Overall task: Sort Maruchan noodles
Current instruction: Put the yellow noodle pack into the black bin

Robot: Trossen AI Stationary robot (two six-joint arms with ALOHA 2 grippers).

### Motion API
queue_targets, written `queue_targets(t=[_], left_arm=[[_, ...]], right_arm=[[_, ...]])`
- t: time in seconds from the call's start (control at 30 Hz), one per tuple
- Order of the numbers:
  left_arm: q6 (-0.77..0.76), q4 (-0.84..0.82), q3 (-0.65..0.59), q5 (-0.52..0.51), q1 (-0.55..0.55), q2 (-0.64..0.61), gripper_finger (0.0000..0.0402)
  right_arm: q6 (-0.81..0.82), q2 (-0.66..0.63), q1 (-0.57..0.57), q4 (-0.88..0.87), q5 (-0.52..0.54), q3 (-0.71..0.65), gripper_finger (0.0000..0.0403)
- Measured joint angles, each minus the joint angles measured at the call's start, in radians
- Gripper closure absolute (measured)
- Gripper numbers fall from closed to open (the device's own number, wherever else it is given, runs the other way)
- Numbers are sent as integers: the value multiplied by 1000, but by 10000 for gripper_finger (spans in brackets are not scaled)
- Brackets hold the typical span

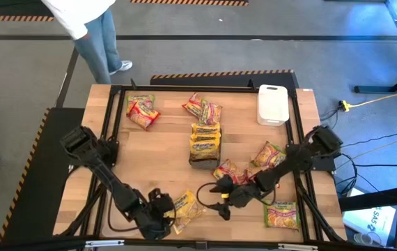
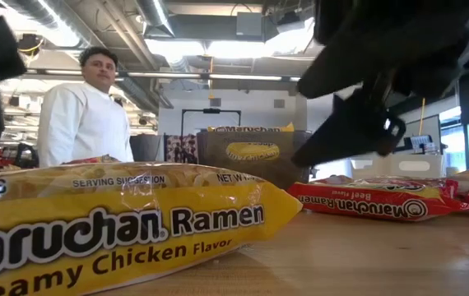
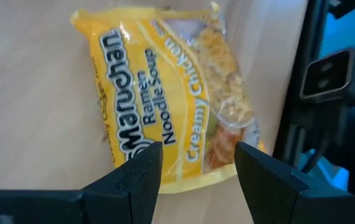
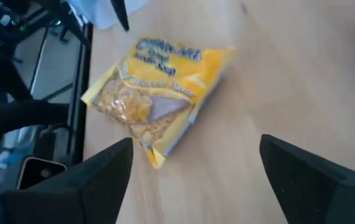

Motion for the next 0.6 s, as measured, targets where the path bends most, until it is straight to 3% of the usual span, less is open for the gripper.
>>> queue_targets(t=[0.33,0.6], left_arm=[[-22,32,0,38,0,79,207],[10,45,2,35,14,141,207]], right_arm=[[147,71,-49,41,-55,1,80],[152,77,-61,68,-45,2,82]])
